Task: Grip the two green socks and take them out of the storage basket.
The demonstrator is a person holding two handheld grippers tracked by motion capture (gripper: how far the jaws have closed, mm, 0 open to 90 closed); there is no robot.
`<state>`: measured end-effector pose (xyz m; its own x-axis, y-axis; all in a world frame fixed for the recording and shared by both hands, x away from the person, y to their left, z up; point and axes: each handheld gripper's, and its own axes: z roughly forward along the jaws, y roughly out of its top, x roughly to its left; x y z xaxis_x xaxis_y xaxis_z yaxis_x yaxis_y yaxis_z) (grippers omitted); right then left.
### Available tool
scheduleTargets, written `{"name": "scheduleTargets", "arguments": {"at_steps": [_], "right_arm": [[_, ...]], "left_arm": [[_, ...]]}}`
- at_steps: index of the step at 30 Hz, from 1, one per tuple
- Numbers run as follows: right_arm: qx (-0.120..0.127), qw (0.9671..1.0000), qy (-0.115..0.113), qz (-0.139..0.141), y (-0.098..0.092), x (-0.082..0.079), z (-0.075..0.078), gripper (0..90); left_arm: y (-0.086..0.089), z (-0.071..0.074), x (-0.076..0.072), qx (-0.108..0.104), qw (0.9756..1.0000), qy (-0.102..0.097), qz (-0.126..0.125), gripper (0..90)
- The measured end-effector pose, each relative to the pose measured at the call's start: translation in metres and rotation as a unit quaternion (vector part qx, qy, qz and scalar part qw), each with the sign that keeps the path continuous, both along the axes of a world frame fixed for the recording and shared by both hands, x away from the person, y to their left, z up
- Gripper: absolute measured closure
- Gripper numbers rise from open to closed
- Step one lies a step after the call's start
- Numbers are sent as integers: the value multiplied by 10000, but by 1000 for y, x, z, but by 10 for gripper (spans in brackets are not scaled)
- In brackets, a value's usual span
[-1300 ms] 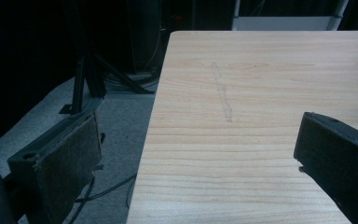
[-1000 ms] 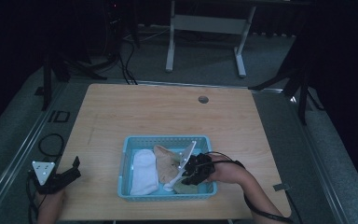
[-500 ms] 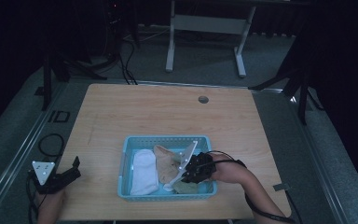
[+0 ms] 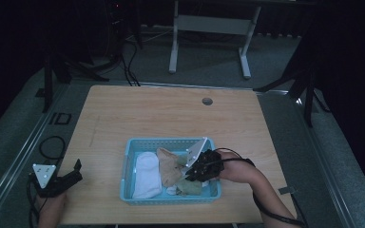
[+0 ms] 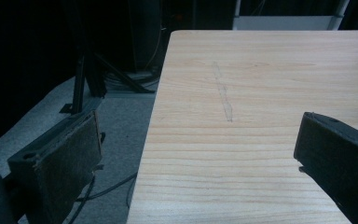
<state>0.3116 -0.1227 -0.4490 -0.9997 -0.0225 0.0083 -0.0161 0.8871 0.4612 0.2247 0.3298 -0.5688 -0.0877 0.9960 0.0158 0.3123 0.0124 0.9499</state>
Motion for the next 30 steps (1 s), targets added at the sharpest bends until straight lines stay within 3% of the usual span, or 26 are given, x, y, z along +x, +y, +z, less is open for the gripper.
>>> {"name": "scheduleTargets", "arguments": {"at_steps": [9,21,26,30], "right_arm": [[88,9998,-189,-18,-3,1,19,805],[314,9982,-383,-326,-14,9,43,804],[558,9957,-535,-515,-23,14,56,804],[801,9905,-718,-859,-38,18,73,804]], "left_arm": [[0,0,0,-10,10000,-2,-1,4],[0,0,0,-9,10000,-5,-6,4],[0,0,0,-2,10000,-2,-4,3],[0,0,0,-4,10000,-5,-3,4]]}}
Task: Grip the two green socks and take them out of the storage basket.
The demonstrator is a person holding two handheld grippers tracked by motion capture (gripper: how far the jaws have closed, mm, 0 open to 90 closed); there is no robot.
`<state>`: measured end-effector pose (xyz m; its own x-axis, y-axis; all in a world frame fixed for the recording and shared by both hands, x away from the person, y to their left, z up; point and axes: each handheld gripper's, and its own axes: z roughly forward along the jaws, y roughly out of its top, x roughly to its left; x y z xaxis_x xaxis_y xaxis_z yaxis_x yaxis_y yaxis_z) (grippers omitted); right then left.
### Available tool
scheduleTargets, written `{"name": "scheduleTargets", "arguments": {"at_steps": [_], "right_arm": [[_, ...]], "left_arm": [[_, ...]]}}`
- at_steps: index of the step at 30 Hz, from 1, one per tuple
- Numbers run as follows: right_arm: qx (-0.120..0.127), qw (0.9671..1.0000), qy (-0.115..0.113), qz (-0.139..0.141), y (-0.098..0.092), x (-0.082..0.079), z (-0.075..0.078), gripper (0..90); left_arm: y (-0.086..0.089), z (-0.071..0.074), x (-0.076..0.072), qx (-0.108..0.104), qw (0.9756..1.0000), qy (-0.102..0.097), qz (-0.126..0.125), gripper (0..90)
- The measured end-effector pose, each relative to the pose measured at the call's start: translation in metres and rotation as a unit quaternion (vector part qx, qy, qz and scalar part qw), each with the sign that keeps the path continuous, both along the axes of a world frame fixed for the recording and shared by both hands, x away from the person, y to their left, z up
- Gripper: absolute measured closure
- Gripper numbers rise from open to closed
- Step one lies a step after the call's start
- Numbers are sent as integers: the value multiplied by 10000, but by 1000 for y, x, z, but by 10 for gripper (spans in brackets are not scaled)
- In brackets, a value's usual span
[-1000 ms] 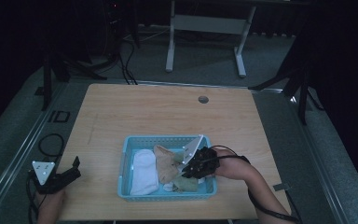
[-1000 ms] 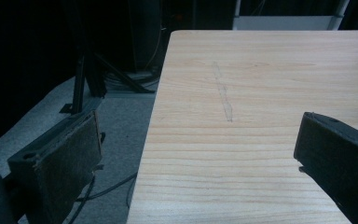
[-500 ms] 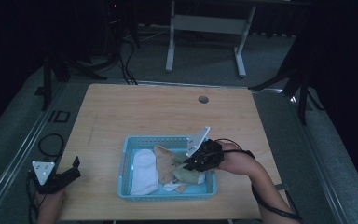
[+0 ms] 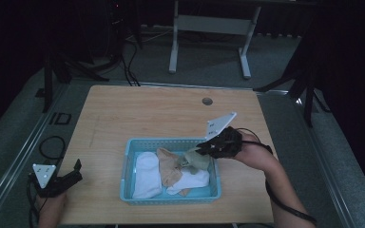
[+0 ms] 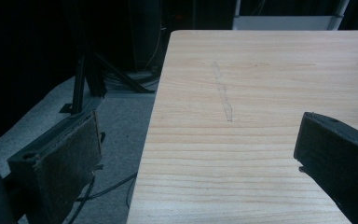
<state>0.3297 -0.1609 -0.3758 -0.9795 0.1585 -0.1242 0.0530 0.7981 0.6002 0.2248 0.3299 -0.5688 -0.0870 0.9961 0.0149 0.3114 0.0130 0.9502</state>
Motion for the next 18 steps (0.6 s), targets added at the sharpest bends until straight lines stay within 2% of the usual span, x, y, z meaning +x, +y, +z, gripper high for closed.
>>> {"name": "scheduleTargets", "arguments": {"at_steps": [4,5,7,13,18], "right_arm": [[146,9997,-65,-203,-11,3,6,804],[208,9992,-82,-341,-19,4,9,803],[258,9986,-119,-441,-27,5,10,803],[318,9968,-133,-720,-51,7,9,803],[312,9945,-57,-997,-74,6,3,803]], "left_arm": [[0,0,0,-3,10000,-1,3,4],[0,0,0,-3,10000,-2,6,4],[0,0,0,2,10000,3,10,4],[0,0,0,5,10000,9,18,4],[0,0,0,12,10000,6,16,4]]}}
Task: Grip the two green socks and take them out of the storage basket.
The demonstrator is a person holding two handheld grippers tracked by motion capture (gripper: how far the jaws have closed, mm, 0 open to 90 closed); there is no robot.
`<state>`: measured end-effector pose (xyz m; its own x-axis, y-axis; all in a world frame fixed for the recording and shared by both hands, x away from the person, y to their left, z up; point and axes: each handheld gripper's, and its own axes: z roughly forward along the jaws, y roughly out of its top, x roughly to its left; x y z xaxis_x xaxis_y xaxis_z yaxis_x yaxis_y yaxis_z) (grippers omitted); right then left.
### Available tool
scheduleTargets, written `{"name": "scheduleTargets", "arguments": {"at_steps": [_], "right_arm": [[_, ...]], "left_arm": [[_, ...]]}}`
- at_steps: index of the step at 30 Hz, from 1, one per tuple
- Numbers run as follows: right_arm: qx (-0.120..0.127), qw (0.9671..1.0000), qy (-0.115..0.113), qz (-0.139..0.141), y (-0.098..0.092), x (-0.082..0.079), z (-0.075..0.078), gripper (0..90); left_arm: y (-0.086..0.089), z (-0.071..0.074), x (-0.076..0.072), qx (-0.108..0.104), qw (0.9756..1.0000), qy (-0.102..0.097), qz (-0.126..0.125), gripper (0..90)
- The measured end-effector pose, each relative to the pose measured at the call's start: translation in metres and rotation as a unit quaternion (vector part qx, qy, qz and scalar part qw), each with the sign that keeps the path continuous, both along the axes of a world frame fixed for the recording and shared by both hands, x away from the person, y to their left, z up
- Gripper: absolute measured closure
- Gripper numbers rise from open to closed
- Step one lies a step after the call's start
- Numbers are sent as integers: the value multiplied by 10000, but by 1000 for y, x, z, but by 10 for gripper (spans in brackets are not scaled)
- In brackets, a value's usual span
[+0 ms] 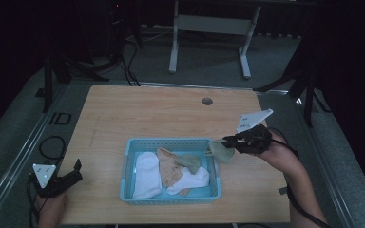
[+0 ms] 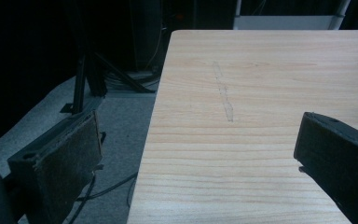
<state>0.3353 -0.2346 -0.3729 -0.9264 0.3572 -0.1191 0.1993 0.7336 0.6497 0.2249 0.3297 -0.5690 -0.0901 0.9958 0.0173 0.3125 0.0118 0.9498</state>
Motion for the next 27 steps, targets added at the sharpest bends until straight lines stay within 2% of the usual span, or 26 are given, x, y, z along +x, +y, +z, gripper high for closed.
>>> {"name": "scheduleTargets", "arguments": {"at_steps": [6,7,12,19,27], "right_arm": [[-17,9997,34,-258,-24,-2,-8,803],[-20,9994,58,-346,-33,-3,-11,803],[-139,9980,241,-571,-53,-6,-25,803],[-131,9955,532,-772,-72,-8,-51,802],[-153,9916,914,-904,-81,-14,-87,802]], "left_arm": [[0,0,0,0,10000,1,6,4],[0,0,0,4,10000,-1,8,4],[0,0,0,-4,10000,7,16,4],[0,0,0,8,10000,27,18,4],[0,0,0,1,10000,21,15,4]]}}
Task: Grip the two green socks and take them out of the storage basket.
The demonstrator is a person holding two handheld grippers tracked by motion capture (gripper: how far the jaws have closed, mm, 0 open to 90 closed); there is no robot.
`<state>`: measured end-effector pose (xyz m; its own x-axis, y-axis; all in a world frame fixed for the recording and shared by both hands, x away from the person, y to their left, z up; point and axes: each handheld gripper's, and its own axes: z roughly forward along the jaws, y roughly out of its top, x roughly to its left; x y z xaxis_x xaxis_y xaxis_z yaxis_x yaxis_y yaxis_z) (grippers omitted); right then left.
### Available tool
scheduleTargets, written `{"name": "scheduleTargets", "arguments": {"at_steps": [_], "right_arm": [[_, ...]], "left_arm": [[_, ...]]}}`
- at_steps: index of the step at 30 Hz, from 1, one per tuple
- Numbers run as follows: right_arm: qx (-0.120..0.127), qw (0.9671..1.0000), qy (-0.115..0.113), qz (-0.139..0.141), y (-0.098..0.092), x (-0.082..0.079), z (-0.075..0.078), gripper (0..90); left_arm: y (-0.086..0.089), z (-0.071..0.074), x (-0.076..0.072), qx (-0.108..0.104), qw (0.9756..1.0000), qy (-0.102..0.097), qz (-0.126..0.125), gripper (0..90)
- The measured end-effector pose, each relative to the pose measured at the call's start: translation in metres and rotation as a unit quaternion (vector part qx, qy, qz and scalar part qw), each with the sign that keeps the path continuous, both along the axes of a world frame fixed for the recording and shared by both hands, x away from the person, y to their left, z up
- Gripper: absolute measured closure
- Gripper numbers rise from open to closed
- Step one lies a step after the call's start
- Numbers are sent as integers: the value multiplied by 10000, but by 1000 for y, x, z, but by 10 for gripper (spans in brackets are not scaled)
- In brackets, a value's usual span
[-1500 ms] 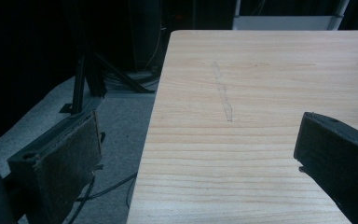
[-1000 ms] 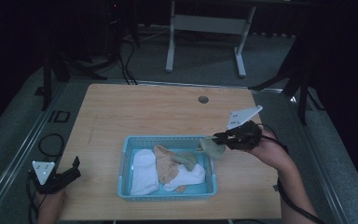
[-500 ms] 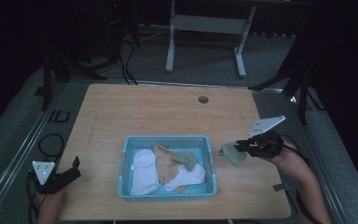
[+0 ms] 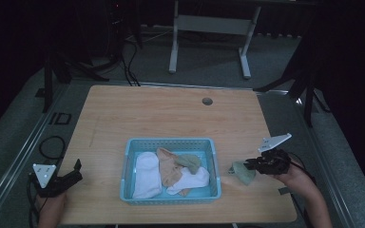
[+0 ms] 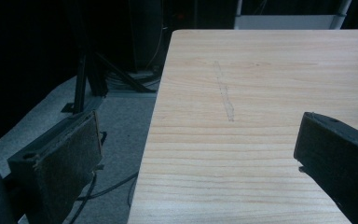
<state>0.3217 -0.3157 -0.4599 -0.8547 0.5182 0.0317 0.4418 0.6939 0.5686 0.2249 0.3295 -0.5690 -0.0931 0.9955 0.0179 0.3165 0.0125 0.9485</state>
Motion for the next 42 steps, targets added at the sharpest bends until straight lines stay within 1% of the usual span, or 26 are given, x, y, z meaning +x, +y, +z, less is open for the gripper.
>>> {"name": "scheduleTargets", "arguments": {"at_steps": [5,6,10,14,16,18,20,22,25,29,33,37,39,40,42], "right_arm": [[-27,9998,182,-92,-3,-1,-22,800],[-14,9997,242,-84,-3,-1,-26,800],[-57,9994,336,-99,-3,-2,-39,797],[-46,9991,399,-127,-4,-2,-47,788],[-51,9989,439,-141,-5,-1,-48,738],[-45,9990,406,-165,-6,-1,-45,659],[-80,9995,274,-151,-6,-2,-40,635],[-27,9997,200,-166,-5,-3,-31,597],[55,9999,82,-126,-2,-1,-17,583],[34,10000,-39,-17,7,2,-2,578],[50,10000,-43,57,19,7,11,578],[75,9998,-113,177,33,12,21,574],[89,9997,-108,180,36,13,22,572],[92,9997,-122,186,44,16,26,568],[137,9996,-91,234,51,19,28,568]], "left_arm": [[0,0,0,0,10000,-3,5,4],[0,0,0,2,10000,-5,4,4],[0,0,0,1,10000,-4,7,3],[0,0,0,-1,10000,4,10,4],[0,0,0,-5,10000,5,6,4],[0,0,0,-5,10000,7,5,4],[0,0,0,-10,10000,12,7,4],[0,0,0,-15,10000,14,9,4],[0,0,0,-13,10000,15,7,4],[0,0,0,-9,10000,5,5,4],[0,0,0,-12,10000,10,6,4],[0,0,0,-7,10000,3,1,4],[0,0,0,-1,10000,4,-1,4],[0,0,0,-2,10000,3,-1,4],[0,0,0,-3,10000,-5,2,3]]}}
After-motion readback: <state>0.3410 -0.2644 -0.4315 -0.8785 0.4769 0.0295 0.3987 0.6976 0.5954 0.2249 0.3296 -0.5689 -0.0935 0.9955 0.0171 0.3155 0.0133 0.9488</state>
